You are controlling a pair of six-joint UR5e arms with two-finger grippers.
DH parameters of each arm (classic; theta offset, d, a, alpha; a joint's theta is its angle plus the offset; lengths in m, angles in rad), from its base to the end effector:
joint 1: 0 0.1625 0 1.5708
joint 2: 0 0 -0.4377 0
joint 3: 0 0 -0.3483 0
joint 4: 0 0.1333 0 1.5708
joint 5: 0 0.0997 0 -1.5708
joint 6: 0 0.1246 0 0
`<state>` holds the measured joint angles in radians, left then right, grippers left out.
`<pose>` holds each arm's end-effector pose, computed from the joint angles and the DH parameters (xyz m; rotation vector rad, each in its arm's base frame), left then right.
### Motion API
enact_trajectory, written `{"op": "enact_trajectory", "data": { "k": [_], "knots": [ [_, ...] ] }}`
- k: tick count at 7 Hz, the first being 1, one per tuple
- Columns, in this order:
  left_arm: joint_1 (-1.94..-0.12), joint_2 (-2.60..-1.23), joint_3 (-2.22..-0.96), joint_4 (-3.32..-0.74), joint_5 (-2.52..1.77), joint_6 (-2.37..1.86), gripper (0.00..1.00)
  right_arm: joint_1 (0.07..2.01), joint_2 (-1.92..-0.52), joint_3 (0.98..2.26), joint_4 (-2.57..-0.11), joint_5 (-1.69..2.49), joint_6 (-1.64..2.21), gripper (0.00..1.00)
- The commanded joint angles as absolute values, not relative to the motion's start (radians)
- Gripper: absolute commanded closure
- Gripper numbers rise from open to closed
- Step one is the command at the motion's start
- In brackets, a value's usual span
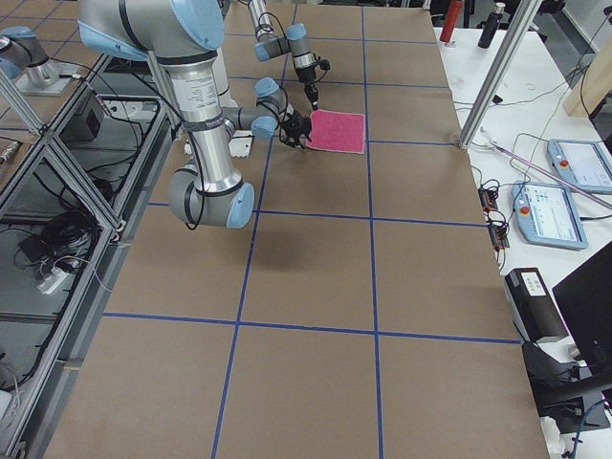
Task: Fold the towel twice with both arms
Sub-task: 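Move the right gripper to the towel's other near corner and grasp it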
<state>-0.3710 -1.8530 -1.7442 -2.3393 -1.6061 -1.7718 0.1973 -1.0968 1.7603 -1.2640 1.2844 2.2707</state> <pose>0.4991 -0.3325 0.3782 0.0741 1.2359 -0.4765 -0.5839 -0.2886 0.3227 0.0163 -1.0416 0.9573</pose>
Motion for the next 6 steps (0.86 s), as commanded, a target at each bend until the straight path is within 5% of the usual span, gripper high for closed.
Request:
{"op": "enact_trajectory", "data": {
  "k": [1, 6],
  "knots": [
    [-0.371, -1.855, -1.746, -2.339, -1.608, -1.769, 1.0, 0.196, -1.097, 1.759, -1.264, 1.281, 2.272, 0.55],
    [-0.371, -1.858, -1.747, -2.339, -1.608, -1.769, 1.0, 0.195, -1.097, 1.755, -1.264, 1.259, 2.263, 0.62]
  ]
}}
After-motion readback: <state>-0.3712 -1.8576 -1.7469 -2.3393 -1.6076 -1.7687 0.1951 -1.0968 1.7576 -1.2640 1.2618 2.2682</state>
